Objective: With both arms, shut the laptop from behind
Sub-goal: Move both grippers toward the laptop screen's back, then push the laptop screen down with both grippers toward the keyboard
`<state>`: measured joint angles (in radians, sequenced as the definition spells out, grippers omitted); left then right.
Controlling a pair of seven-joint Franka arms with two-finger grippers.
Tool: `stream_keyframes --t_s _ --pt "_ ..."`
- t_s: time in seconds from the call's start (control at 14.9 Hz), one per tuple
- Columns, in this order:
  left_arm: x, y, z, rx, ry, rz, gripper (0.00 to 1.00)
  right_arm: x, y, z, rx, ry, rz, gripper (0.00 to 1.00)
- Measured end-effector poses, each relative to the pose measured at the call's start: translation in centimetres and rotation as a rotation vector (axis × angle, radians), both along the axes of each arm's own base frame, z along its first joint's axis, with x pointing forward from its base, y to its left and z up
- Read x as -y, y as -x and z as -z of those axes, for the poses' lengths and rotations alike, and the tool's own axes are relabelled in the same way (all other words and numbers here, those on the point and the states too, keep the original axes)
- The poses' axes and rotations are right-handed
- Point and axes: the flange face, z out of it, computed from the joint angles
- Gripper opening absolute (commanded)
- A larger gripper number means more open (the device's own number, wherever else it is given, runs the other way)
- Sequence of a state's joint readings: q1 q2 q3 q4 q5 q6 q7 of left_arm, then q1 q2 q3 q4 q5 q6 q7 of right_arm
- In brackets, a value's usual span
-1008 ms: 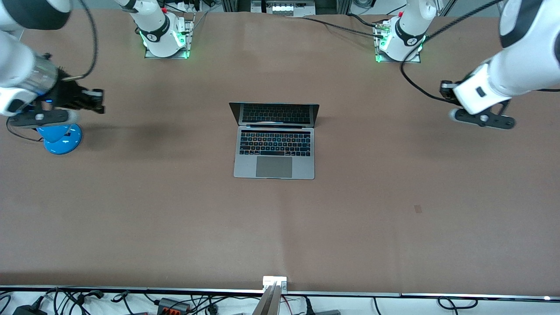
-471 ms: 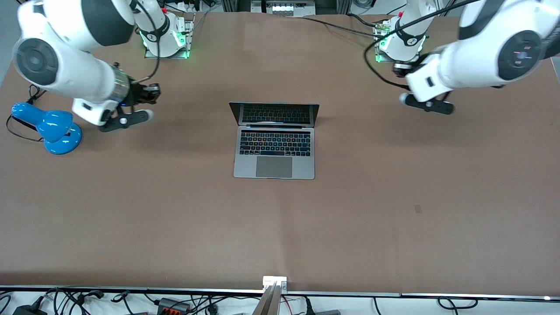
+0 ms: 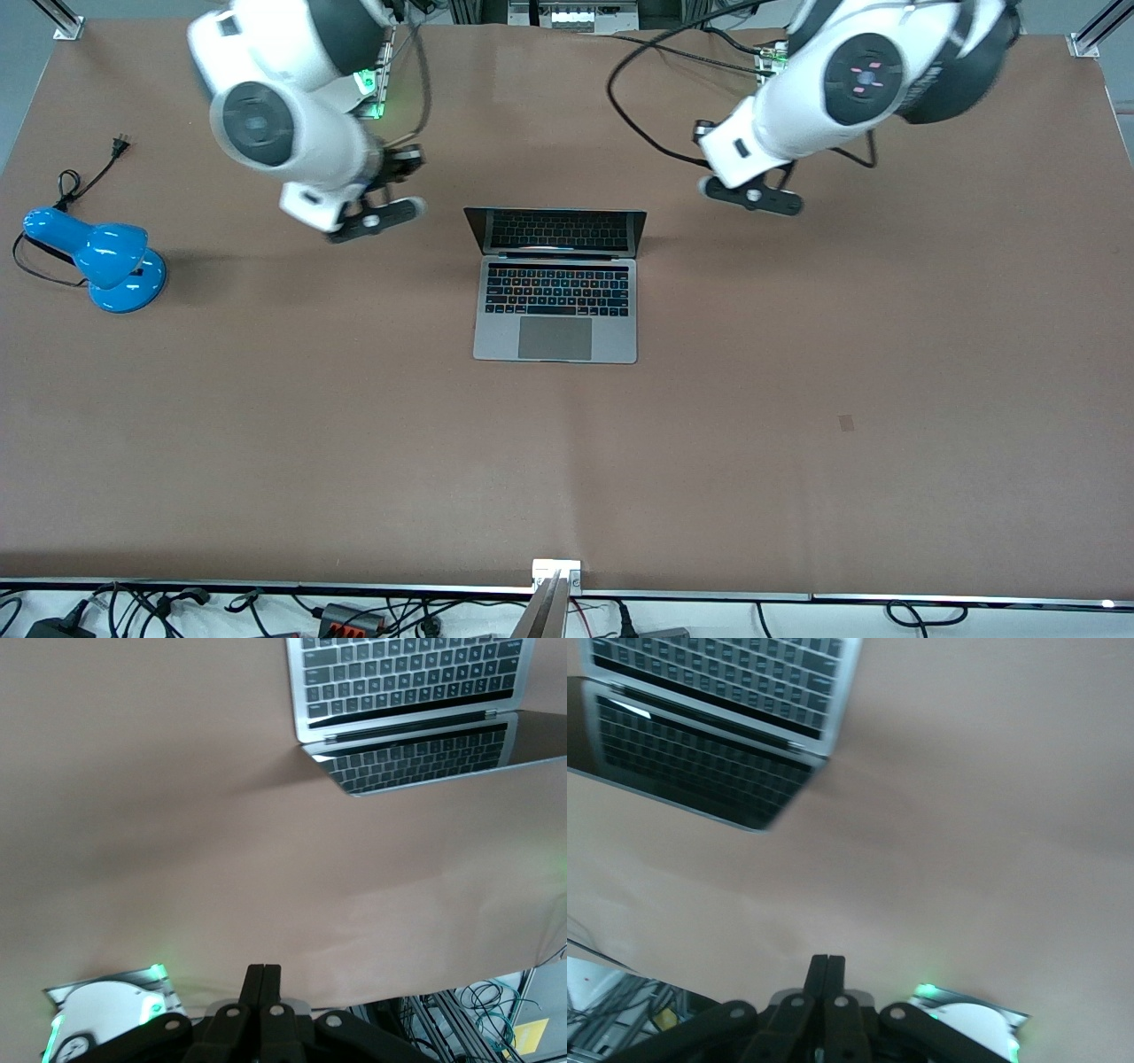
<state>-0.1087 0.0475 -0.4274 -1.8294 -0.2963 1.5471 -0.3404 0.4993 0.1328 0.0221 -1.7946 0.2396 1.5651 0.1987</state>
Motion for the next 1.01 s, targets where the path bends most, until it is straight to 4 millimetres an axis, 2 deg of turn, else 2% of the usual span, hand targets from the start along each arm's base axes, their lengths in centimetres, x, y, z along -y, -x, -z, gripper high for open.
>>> stream_keyframes --t_s 0.27,0.54,0.67,0.81,1.01 --pt "5.1 5.2 3.4 0.058 -0.017 -0.011 0.01 -4.4 0.9 4.4 -0.04 -0.017 0.015 0.0" --pt "6.7 7.2 6.6 0.144 0.001 -0.028 0.01 -7.5 1.4 8.3 -0.042 -0.007 0.033 0.0" --pt "7.8 8.6 8.4 0.183 0.016 -0.026 0.01 -8.1 1.5 9.2 -0.042 -0.004 0.032 0.0" --pt "8.8 9.9 9.8 0.219 0.028 -0.032 0.01 -8.0 1.2 9.2 -0.033 -0.006 0.04 0.0" --pt "8.9 9.6 11.7 0.289 0.074 -0.068 0.01 -7.4 0.2 8.9 -0.011 -0.015 0.061 0.0"
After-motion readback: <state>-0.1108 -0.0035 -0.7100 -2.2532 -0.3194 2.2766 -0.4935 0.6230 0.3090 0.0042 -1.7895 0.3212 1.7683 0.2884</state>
